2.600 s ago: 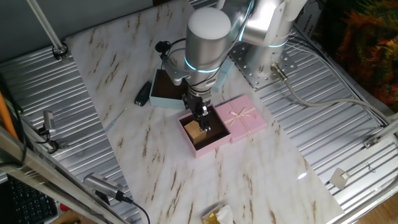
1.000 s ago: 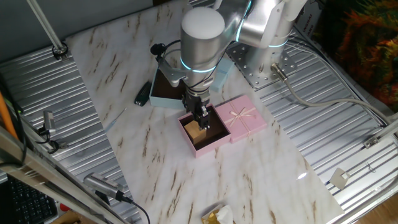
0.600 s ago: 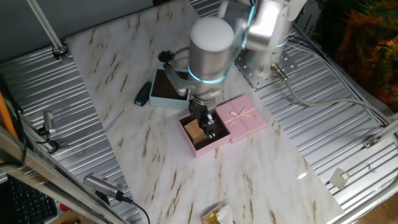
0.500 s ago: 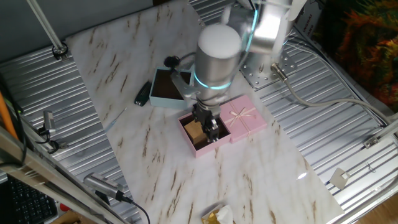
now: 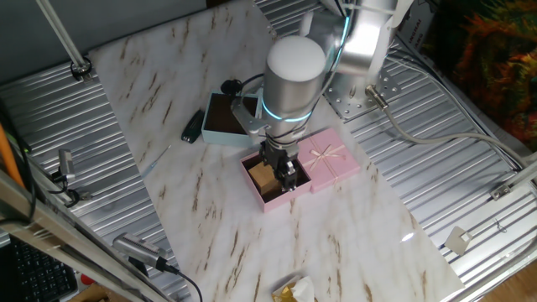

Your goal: Move an object from one box to another

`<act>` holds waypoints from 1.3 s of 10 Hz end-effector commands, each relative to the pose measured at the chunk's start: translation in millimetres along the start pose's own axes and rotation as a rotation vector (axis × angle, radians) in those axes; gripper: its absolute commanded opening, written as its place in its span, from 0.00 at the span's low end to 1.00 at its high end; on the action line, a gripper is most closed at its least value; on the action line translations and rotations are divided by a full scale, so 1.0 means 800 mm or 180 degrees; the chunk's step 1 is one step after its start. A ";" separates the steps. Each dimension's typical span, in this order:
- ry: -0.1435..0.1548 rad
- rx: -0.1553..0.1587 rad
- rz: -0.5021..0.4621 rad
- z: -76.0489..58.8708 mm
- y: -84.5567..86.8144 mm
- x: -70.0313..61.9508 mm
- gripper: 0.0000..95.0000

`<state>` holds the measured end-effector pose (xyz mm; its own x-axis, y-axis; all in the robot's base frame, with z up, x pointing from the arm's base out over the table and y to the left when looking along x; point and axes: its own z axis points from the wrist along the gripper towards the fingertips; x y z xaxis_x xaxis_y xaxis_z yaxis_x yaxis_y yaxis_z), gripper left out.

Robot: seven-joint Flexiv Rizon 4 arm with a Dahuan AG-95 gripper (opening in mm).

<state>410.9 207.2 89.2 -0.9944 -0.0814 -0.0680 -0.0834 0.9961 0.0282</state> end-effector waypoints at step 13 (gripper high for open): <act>0.0055 -0.0030 -0.0281 0.019 -0.028 0.007 0.80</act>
<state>408.5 181.9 72.0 -0.9844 -0.1677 -0.0530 -0.1697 0.9849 0.0343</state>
